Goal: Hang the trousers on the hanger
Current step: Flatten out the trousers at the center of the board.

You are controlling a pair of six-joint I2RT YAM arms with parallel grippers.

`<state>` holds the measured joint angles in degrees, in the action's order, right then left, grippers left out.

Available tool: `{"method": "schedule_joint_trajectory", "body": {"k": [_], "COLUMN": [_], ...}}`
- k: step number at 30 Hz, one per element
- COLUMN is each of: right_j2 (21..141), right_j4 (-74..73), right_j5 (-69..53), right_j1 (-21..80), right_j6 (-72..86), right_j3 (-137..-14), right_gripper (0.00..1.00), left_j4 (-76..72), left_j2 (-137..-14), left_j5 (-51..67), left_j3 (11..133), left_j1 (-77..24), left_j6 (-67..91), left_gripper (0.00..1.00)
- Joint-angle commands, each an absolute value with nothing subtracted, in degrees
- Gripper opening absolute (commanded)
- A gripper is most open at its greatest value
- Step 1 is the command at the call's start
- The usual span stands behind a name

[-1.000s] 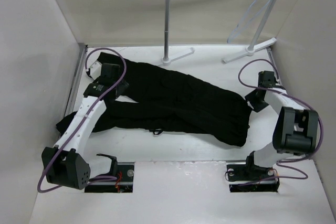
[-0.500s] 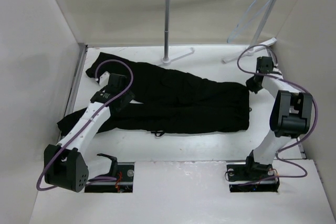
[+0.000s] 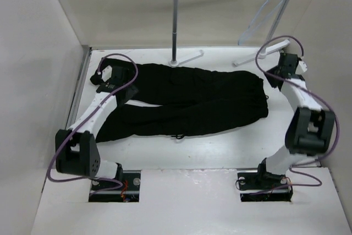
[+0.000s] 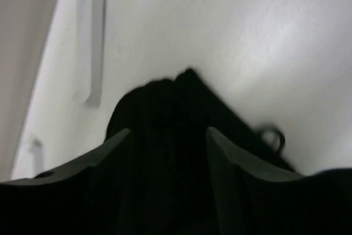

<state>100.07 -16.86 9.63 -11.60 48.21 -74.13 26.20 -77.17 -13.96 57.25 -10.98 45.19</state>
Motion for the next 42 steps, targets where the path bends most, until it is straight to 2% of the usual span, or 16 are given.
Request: {"method": "schedule_joint_trajectory", "body": {"k": [1,2,3,6,7,11,13,16,18,23,30,31,35,36,38,42], "right_j2": [83.7,80.2,76.8,67.5,64.5,55.4,53.5,53.3,54.2,60.5,75.6,76.9,80.8,80.3,76.1,64.4], "right_j4": [-16.1,-17.0,-18.4,-22.4,-23.5,-25.9,-26.2,-26.5,-25.9,-20.7,-10.9,-9.3,-9.4,-11.3,-18.6,-33.8], "right_j5": [9.8,9.4,8.8,7.2,7.1,6.9,6.3,6.6,6.6,5.3,0.9,0.5,1.3,1.4,3.1,7.9], "right_j1": [-7.3,-6.4,-5.7,-4.2,-3.9,-3.9,-3.9,-5.3,-8.7,-14.5,-14.5,-14.1,-14.3,-14.3,-14.8,-15.5], "right_j6": [48.0,48.6,49.4,51.7,52.1,53.5,54.0,54.0,54.0,53.1,51.4,51.9,53.3,53.3,53.0,50.3], "right_j3": [-62.7,-58.5,-54.5,-44.1,-41.2,-33.4,-31.1,-29.4,-28.6,-29.7,-35.8,-36.0,-37.7,-38.1,-39.1,-41.5], "right_gripper": [0.33,0.13,0.02,0.0,0.03,0.31,0.5,0.64,0.68,0.67,0.56,0.51,0.11,0.06,0.02,0.02], "left_j4": [20.4,19.4,18.4,15.5,15.1,13.7,13.8,13.6,14.0,15.6,15.7,15.7,15.5,15.5,15.6,15.5], "left_j2": [-82.2,-84.1,-85.9,-91.4,-93.4,-101.3,-104.8,-107.6,-110.3,-115.4,-120.9,-121.6,-123.5,-123.8,-124.2,-124.0], "left_j5": [-13.8,-13.0,-12.3,-9.7,-9.2,-8.9,-9.1,-10.2,-10.1,-8.7,-6.3,-6.2,-5.0,-5.1,-5.5,-6.8], "left_j3": [61.4,62.2,62.9,66.0,67.5,73.6,77.0,79.4,81.6,86.6,91.3,91.8,93.8,94.1,94.7,95.6], "left_j1": [-7.0,-5.1,-3.1,1.6,2.8,6.2,7.9,10.1,11.5,13.8,15.2,15.4,15.7,15.7,15.7,16.1], "left_j6": [42.5,42.8,43.0,43.8,43.9,45.0,45.6,46.4,46.3,46.2,46.1,46.1,46.1,46.1,46.3,46.8], "left_gripper": [0.54,0.54,0.53,0.53,0.53,0.52,0.5,0.49,0.49,0.49,0.45,0.43,0.34,0.3,0.27,0.24]}}
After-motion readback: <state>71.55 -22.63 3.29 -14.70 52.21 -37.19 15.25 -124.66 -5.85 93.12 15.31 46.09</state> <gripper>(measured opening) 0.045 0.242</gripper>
